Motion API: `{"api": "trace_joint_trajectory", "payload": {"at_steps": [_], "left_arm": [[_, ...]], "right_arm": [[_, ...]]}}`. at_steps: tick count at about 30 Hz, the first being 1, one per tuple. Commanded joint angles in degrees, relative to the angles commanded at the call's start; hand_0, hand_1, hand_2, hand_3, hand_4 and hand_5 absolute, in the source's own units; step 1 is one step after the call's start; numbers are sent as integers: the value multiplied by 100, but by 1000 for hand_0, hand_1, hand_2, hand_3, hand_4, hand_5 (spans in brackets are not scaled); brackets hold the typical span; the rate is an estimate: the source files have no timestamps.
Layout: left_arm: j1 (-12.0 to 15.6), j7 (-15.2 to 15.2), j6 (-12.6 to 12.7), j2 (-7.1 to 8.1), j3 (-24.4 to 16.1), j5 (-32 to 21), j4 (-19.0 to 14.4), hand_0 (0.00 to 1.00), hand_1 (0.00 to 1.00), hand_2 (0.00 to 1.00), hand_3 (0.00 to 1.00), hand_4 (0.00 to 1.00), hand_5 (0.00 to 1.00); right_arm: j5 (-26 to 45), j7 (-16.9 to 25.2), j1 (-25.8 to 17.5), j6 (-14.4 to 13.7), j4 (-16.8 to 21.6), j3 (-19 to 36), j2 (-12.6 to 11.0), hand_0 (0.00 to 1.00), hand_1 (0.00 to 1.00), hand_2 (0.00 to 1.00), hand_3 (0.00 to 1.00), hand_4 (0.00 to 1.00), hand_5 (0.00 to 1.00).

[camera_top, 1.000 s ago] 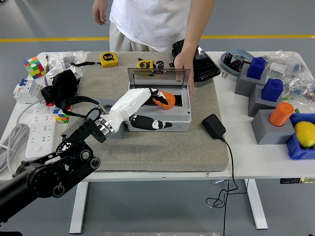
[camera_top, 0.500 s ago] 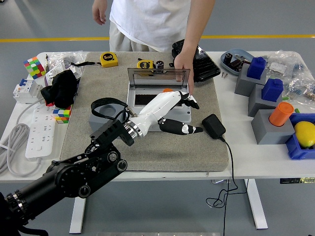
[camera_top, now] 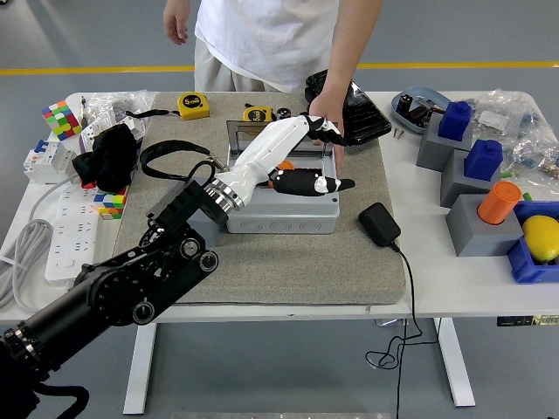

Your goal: Fetch the battery,place it into the box,close the lid of the box

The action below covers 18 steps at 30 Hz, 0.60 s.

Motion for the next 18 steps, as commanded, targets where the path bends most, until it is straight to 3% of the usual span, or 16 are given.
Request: {"api": "trace_joint_trajectory", "payload": {"at_steps": [5,6,10,18], "left_arm": [[-113,95,-29,-13,-241,190,311,701,709,686,680,998,442],[-132,105,-32,-17,-271,212,362,765,767,743,738,998,444],[-226,135,-33,-42,-396,309,613,765,767,743,738,998,444],[-381,233,-75,-65,-313,486,1018,774,783,764,754,998,444]], "right_arm": [[-1,1,6,0,4,1,3,556,584,573,541,918,473],[2,0,5,1,3,-3,4,553,584,573,542,919,472],[7,-2,2,2,3,-9,2,553,584,573,542,919,472],[11,-4,17,3,6,-30,-5,557,584,573,542,919,473]]}}
